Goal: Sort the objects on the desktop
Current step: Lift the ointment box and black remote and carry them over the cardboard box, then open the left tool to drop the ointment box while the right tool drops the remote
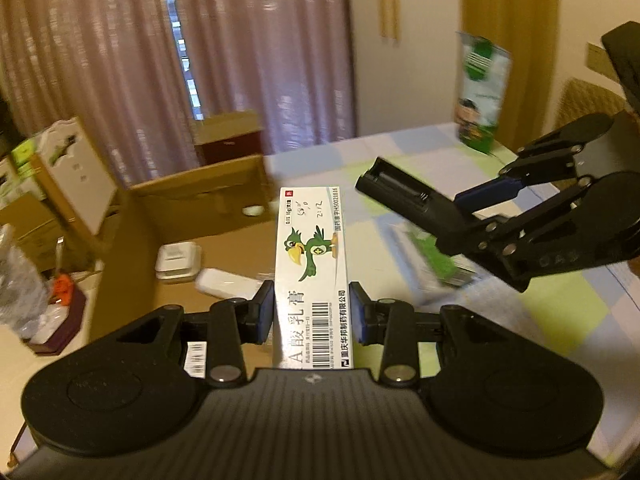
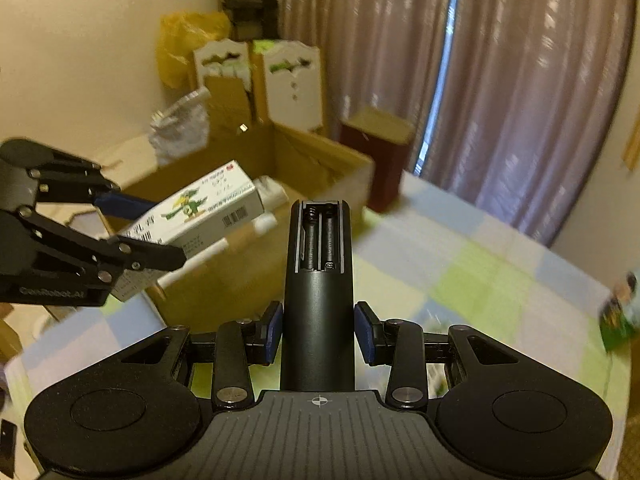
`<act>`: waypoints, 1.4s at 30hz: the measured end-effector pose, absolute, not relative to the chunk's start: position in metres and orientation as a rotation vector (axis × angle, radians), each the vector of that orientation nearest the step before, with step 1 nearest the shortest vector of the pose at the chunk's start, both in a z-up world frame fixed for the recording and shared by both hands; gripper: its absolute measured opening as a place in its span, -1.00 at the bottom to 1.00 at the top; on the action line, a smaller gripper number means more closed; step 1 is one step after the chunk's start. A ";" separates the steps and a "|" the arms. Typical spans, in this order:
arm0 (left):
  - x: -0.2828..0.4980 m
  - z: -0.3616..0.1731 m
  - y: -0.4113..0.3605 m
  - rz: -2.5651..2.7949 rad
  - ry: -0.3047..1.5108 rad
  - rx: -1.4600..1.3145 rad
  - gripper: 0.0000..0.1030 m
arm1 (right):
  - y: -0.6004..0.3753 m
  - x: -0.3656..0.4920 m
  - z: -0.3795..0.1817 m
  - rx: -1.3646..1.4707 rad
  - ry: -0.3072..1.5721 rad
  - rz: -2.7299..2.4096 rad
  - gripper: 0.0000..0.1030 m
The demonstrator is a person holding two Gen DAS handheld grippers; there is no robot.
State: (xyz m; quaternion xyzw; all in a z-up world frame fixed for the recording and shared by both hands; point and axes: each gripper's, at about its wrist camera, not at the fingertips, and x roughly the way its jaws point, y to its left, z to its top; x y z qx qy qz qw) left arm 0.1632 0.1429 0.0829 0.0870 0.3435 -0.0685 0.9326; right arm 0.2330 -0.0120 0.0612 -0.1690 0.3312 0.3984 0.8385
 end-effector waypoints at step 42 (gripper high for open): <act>0.244 0.002 0.282 0.022 0.851 0.147 -0.35 | 0.185 0.317 -0.005 -0.417 0.832 0.957 -0.27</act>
